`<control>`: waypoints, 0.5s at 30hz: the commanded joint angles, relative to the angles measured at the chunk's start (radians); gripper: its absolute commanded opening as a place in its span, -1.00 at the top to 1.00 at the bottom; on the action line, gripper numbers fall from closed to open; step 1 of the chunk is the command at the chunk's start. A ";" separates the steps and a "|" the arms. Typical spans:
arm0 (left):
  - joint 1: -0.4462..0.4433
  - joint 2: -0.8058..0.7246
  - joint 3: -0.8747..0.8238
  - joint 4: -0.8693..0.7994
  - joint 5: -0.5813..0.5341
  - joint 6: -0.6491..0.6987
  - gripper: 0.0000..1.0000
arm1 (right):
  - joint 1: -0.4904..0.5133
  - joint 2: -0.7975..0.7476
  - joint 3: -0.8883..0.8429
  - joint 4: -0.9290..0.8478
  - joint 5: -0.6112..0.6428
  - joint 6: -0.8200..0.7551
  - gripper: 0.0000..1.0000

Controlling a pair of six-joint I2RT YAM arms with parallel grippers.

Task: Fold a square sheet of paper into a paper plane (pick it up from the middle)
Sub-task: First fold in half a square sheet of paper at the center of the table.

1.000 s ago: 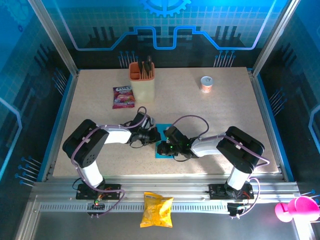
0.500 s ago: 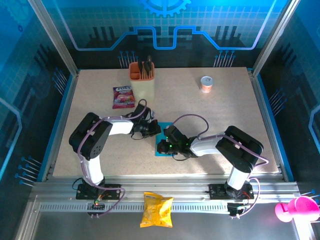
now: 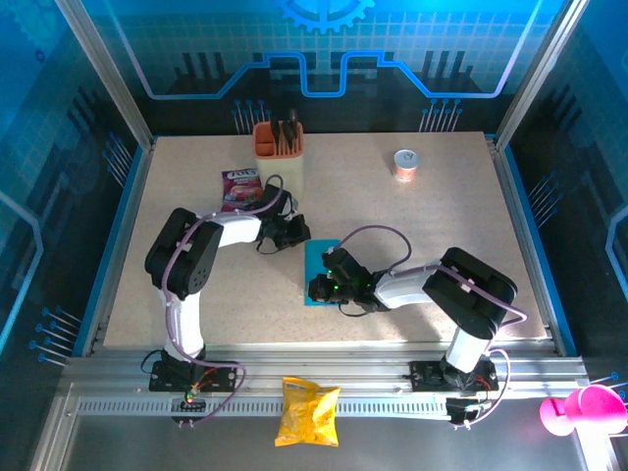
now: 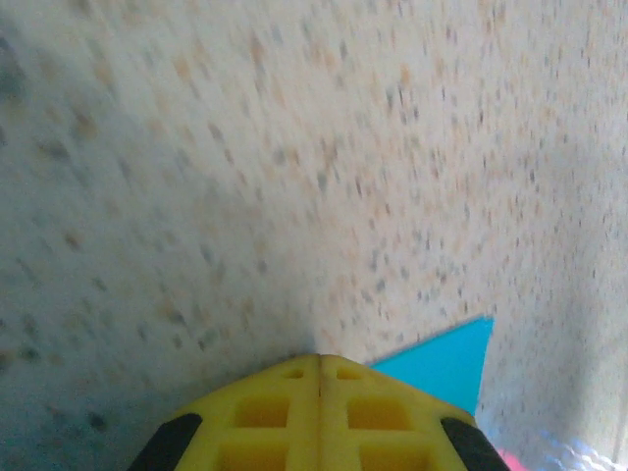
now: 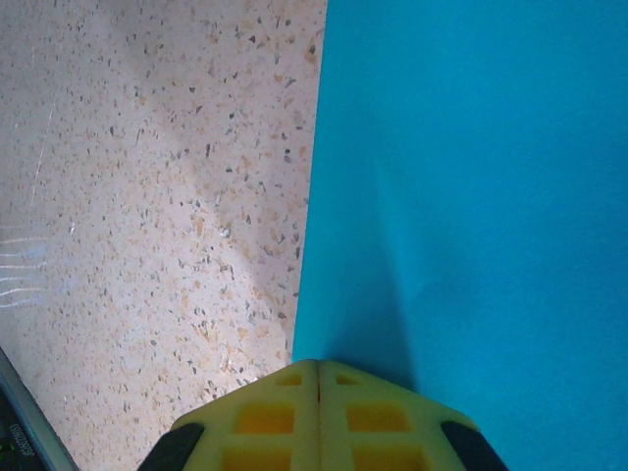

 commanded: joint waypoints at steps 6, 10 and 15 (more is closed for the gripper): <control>0.061 0.093 0.148 -0.115 -0.173 0.070 1.00 | 0.042 0.024 -0.069 -0.267 -0.045 -0.003 1.00; 0.063 0.050 0.186 -0.169 -0.171 0.095 1.00 | 0.027 0.009 -0.028 -0.274 -0.061 -0.052 1.00; 0.059 -0.097 0.108 -0.159 -0.109 0.103 1.00 | -0.023 -0.036 0.073 -0.302 -0.104 -0.135 1.00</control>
